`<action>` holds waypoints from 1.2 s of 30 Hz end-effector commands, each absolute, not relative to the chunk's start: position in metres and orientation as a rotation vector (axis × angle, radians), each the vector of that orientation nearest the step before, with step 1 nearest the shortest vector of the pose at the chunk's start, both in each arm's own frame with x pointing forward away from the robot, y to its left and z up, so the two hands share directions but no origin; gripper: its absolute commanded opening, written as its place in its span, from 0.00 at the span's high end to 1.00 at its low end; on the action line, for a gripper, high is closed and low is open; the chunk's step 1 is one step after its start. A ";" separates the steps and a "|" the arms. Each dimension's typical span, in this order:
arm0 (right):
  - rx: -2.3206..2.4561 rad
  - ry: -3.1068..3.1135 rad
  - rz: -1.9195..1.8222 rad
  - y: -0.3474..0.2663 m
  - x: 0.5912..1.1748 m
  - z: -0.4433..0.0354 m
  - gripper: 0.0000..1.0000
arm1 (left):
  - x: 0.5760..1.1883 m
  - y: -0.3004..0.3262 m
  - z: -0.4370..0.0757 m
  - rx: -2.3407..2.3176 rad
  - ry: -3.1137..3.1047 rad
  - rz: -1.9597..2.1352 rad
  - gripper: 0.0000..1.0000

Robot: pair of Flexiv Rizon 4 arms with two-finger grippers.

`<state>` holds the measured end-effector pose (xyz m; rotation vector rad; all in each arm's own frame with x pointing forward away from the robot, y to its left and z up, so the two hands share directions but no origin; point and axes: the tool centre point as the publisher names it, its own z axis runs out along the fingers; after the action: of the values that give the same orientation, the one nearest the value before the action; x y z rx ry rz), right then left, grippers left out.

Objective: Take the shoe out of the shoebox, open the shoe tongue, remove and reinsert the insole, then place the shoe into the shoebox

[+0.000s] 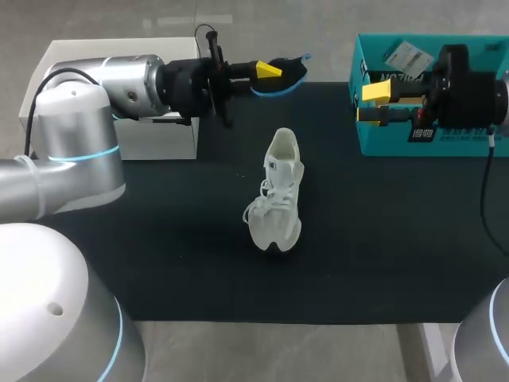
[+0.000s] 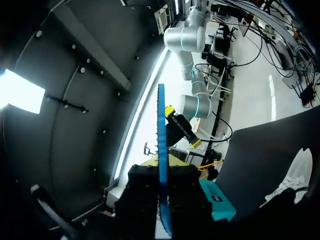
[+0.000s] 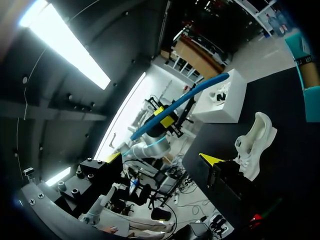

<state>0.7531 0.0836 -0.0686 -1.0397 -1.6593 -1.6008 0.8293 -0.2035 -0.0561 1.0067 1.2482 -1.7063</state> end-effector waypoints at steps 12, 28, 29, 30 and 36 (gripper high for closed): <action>-1.016 -1.662 -1.602 0.087 0.761 -0.067 0.00 | 0.830 -0.201 -0.037 -0.010 2.513 -2.309 1.00; -1.047 -1.582 -1.575 0.078 0.753 -0.067 0.00 | 0.830 -0.201 -0.037 -0.126 2.610 -2.324 1.00; -1.044 -1.583 -1.566 0.078 0.753 -0.068 0.00 | 0.830 -0.201 -0.037 -0.126 2.610 -2.324 1.00; -1.043 -1.583 -1.562 0.078 0.752 -0.068 0.00 | 0.829 -0.201 -0.038 -0.285 2.742 -2.346 1.00; -1.039 -1.580 -1.550 0.082 0.750 -0.072 0.00 | 0.824 -0.196 -0.035 -0.849 2.808 -2.910 1.00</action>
<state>0.7493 0.0794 -0.0697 -1.0385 -1.5812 -1.5502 0.8194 -0.2007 -0.0395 0.1893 2.2884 -2.3029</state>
